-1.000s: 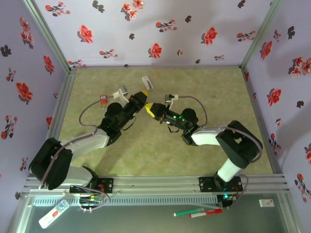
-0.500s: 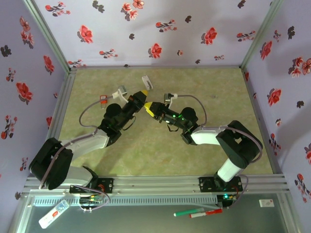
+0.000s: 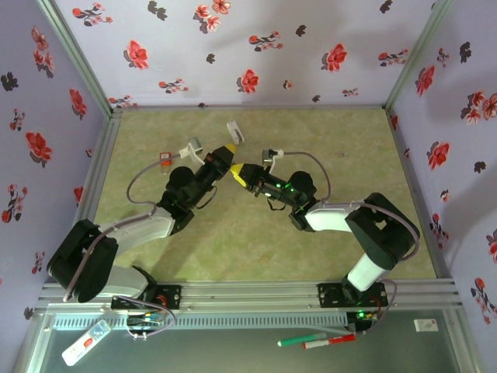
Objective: Unlock with the key
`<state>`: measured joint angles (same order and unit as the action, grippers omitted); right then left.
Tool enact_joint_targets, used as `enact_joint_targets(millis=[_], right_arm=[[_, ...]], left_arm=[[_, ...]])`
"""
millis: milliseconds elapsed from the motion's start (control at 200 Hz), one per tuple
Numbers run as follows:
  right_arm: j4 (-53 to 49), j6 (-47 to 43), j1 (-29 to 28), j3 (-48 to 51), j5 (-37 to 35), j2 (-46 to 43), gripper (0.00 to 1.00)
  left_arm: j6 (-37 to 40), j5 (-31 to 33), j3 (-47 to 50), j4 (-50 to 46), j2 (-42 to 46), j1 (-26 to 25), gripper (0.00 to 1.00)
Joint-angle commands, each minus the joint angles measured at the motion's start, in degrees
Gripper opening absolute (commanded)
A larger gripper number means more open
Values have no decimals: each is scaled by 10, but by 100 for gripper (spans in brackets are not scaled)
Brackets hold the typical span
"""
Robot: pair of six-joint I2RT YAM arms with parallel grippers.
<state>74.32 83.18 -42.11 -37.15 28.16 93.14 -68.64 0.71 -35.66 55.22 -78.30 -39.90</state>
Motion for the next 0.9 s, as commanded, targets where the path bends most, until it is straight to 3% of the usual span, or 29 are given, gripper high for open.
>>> enact_joint_targets(millis=[0, 45, 125, 270, 380, 555, 700, 895], right_arm=[[36, 0, -1, -33, 18, -6, 0], [11, -11, 0, -30, 22, -13, 0], [-63, -48, -4, -20, 26, -34, 0], [-321, -170, -8, -14, -6, -111, 0], [-525, -268, -10, -25, -60, -173, 0], [-678, -349, -10, -35, -109, -247, 0], [-793, -400, -11, -56, -145, -297, 0], [-874, -425, -11, -70, -167, -337, 0]], left_arm=[[-11, -23, 20, -38, 5, -9, 25], [-13, -18, 21, -69, 18, 1, 47], [-10, -13, 20, -138, 54, 25, 75], [12, -22, -21, -373, 151, 115, 99], [58, -38, -62, -508, 201, 180, 100], [189, -47, -160, -722, 192, 246, 100], [310, -30, -246, -853, 122, 278, 100], [420, 30, -341, -941, -16, 304, 100]])
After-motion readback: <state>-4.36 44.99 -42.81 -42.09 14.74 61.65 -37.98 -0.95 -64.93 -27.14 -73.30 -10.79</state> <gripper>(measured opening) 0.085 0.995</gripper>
